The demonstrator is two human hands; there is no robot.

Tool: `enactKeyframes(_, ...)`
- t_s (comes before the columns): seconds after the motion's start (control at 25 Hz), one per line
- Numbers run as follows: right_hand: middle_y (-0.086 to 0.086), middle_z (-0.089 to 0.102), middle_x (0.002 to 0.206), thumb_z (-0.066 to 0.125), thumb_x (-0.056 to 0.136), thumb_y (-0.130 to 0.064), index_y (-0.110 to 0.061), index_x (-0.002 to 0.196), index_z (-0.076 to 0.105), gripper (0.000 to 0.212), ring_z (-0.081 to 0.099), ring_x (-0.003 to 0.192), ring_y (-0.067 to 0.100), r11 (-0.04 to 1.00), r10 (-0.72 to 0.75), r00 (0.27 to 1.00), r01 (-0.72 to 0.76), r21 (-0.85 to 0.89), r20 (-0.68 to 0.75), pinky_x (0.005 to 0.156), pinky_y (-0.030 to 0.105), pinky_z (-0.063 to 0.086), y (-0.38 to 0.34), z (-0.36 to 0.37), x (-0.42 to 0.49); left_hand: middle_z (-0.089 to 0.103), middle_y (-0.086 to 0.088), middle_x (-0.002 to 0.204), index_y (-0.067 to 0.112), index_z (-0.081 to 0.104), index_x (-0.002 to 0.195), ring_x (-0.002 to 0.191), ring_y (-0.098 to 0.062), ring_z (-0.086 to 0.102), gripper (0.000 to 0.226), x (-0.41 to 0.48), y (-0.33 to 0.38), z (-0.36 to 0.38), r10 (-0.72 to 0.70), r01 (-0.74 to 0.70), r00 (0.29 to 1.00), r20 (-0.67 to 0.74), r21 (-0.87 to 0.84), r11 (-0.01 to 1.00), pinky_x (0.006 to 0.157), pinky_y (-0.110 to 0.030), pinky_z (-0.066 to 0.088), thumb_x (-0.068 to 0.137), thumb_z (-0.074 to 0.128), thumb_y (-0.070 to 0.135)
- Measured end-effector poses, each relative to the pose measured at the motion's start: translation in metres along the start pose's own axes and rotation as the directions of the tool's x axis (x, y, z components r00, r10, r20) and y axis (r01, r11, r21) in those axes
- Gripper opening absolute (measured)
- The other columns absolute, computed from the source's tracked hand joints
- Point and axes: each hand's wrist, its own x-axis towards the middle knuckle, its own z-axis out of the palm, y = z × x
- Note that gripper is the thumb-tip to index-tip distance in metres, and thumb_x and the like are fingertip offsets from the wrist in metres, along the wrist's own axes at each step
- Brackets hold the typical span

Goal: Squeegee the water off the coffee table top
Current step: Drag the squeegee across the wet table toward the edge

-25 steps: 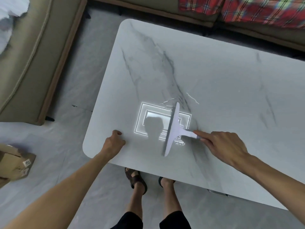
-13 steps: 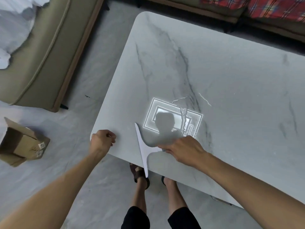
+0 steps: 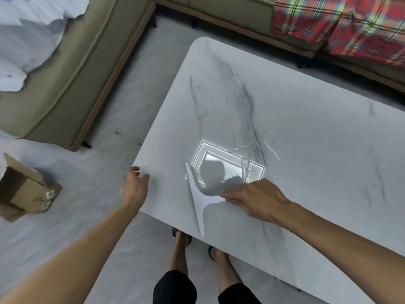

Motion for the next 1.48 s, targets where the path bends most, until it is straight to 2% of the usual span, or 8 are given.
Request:
enactKeyframes(0.16, 0.002, 0.063, 0.088, 0.028, 0.103, -0.039, -0.050, 0.131, 0.043, 0.034, 0.060, 0.077, 0.028, 0.980, -0.198, 0.977, 0.199, -0.004, 0.081, 0.056, 0.032, 0.027, -0.074, 0.004, 0.112, 0.046, -0.009, 0.143, 0.015, 0.035, 0.138, 0.122, -0.032, 0.049, 0.047, 0.040, -0.017, -0.031, -0.061, 0.061, 0.997, -0.037, 0.004, 0.998, 0.104, -0.047, 0.041, 0.094, 0.051, 0.024)
enactKeyframes(0.32, 0.001, 0.067, 0.096, 0.030, 0.103, -0.035, -0.051, 0.134, 0.042, 0.037, 0.061, 0.084, 0.027, 0.976, -0.207, 0.977, 0.210, -0.052, 0.054, 0.056, 0.031, 0.022, -0.092, -0.001, 0.183, 0.048, -0.011, 0.141, 0.016, 0.035, 0.139, 0.122, -0.032, 0.049, 0.047, 0.071, -0.016, -0.045, -0.021, 0.023, 0.999, -0.029, 0.059, 0.998, 0.096, -0.041, 0.040, 0.095, 0.050, 0.022)
enactKeyframes(0.6, -0.008, 0.047, 0.058, 0.037, 0.097, -0.043, -0.061, 0.127, 0.038, 0.035, 0.061, 0.066, 0.023, 0.973, 0.228, 0.957, -0.219, 0.069, -0.179, 0.046, 0.026, 0.017, 0.006, -0.021, 0.150, 0.052, -0.009, 0.091, 0.013, 0.044, 0.120, 0.079, -0.031, 0.055, 0.032, 0.077, 0.042, -0.006, 0.031, -0.092, 0.968, 0.249, 0.237, 0.967, 0.059, -0.031, 0.041, 0.089, 0.050, 0.011)
enactKeyframes(0.76, -0.011, 0.061, 0.073, 0.006, 0.092, -0.058, -0.062, 0.131, 0.032, 0.047, 0.061, 0.066, 0.021, 0.889, 0.457, 0.873, -0.440, 0.129, -0.169, 0.049, 0.027, 0.032, 0.052, -0.003, 0.064, 0.043, -0.009, 0.121, 0.008, 0.052, 0.112, 0.099, -0.030, 0.054, 0.029, 0.064, 0.079, 0.033, 0.170, -0.374, 0.862, 0.478, 0.370, 0.850, 0.074, -0.029, 0.040, 0.083, 0.053, 0.006)
enactKeyframes(1.0, -0.012, 0.063, 0.073, 0.020, 0.097, -0.050, -0.060, 0.131, 0.037, 0.039, 0.060, 0.064, 0.019, 0.722, 0.692, 0.718, -0.683, 0.109, -0.082, 0.050, 0.028, 0.035, 0.064, 0.003, -0.045, 0.039, -0.009, 0.123, 0.011, 0.054, 0.105, 0.093, -0.028, 0.054, 0.023, 0.051, 0.107, 0.070, 0.180, -0.466, 0.788, 0.588, 0.380, 0.799, 0.075, -0.029, 0.045, 0.083, 0.054, 0.008)
enactKeyframes(1.12, -0.009, 0.064, 0.073, 0.015, 0.095, -0.054, -0.060, 0.131, 0.036, 0.042, 0.061, 0.065, 0.021, 0.768, 0.637, 0.762, -0.616, 0.177, -0.115, 0.050, 0.029, 0.040, 0.056, -0.018, -0.024, 0.057, -0.004, 0.096, 0.016, 0.052, 0.104, 0.070, -0.022, 0.054, 0.023, 0.051, 0.115, 0.063, 0.227, -0.367, 0.888, 0.400, 0.318, 0.874, 0.055, -0.027, 0.038, 0.083, 0.050, 0.008)
enactKeyframes(1.28, -0.014, 0.068, 0.106, 0.030, 0.098, -0.050, -0.058, 0.131, 0.036, 0.034, 0.065, 0.092, 0.020, 0.913, 0.345, 0.934, -0.312, 0.263, -0.089, 0.060, 0.031, 0.041, 0.035, -0.036, 0.088, 0.051, 0.002, 0.095, 0.017, 0.051, 0.111, 0.069, -0.015, 0.052, 0.030, 0.066, 0.117, 0.044, 0.253, -0.283, 0.956, 0.151, 0.229, 0.931, 0.056, -0.028, 0.040, 0.083, 0.048, 0.006)
enactKeyframes(1.48, 0.000, 0.068, 0.090, 0.035, 0.100, -0.044, -0.051, 0.129, 0.047, 0.032, 0.065, 0.081, 0.026, 0.975, 0.146, 0.987, -0.130, 0.181, -0.074, 0.055, 0.031, 0.031, 0.033, -0.028, 0.155, 0.049, 0.002, 0.089, 0.014, 0.048, 0.117, 0.066, -0.015, 0.050, 0.033, 0.072, 0.118, 0.038, 0.192, -0.215, 0.975, 0.109, 0.267, 0.939, 0.052, -0.027, 0.038, 0.085, 0.051, 0.007)
